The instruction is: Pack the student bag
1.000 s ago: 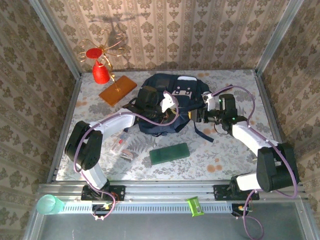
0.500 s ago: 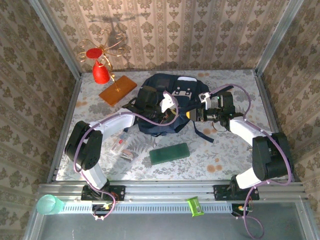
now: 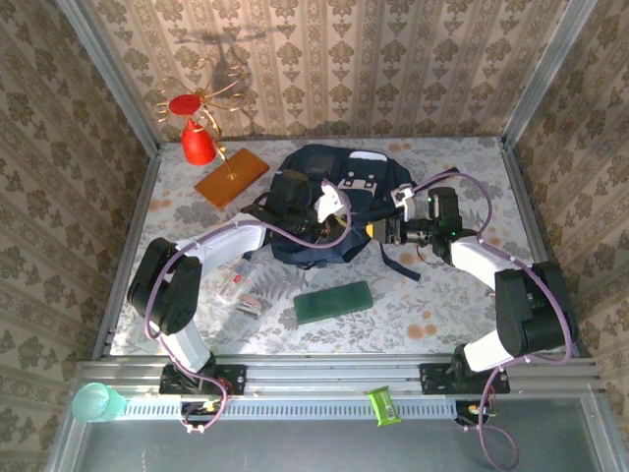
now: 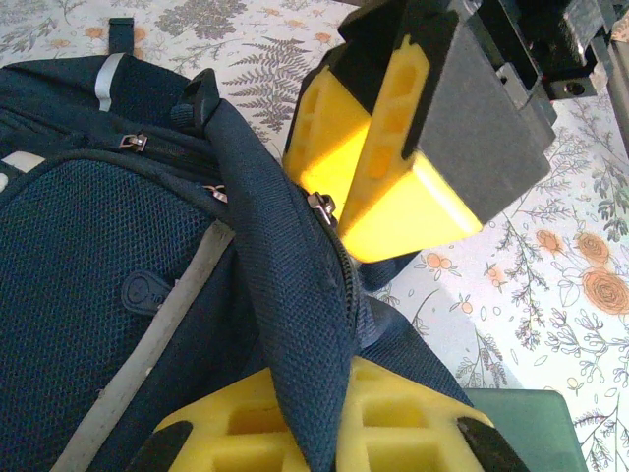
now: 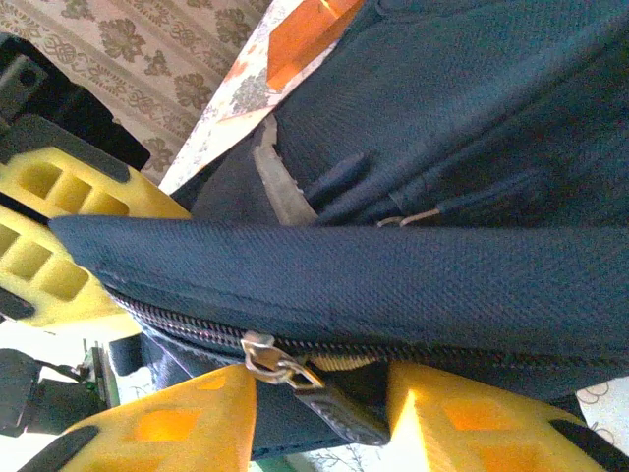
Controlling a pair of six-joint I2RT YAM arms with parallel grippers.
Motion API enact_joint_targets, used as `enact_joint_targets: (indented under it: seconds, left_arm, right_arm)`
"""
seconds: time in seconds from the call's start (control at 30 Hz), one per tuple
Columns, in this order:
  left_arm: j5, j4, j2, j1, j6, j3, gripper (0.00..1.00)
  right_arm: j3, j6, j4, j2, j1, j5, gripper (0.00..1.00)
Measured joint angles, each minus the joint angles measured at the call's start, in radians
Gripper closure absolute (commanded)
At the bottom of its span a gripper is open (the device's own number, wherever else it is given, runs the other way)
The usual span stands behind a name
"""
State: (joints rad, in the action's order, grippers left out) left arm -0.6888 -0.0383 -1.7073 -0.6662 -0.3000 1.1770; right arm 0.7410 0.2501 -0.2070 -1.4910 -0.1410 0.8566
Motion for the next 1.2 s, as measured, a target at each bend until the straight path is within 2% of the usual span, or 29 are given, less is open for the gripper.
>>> enact_joint_targets:
  seconds: [0.17,0.3,0.4,0.53,0.77,0.9,1.2]
  left_arm:
    - [0.000,0.000,0.000,0.000,0.000,0.000,1.00]
    - [0.000,0.000,0.000,0.000,0.000,0.000,1.00]
    - [0.000,0.001,0.001,0.000,0.000,0.000,1.00]
    - [0.000,0.002,0.001,0.000,0.001,0.000,1.00]
    - [0.000,0.010,0.001,0.000,0.016,0.000,1.00]
    - [0.000,0.024,0.001,-0.001,0.023,-0.002,1.00]
    - [-0.022,0.070,0.001,-0.001,0.038,-0.017,1.00]
  right_arm:
    - [-0.012,0.011,-0.023,0.000,0.000,0.000,0.55]
    - [-0.015,0.018,-0.037,0.000,0.000,0.000,0.60]
    - [-0.020,0.034,-0.061,-0.003,0.000,0.005,0.68]
    - [-0.036,0.056,-0.105,-0.005,0.000,0.015,0.83]
    - [-0.085,0.084,-0.163,0.027,0.000,0.006,0.98]
    - [-0.108,0.098,-0.163,0.072,-0.004,-0.061,1.00]
    - [-0.108,0.101,-0.040,0.175,-0.051,-0.321,1.00]
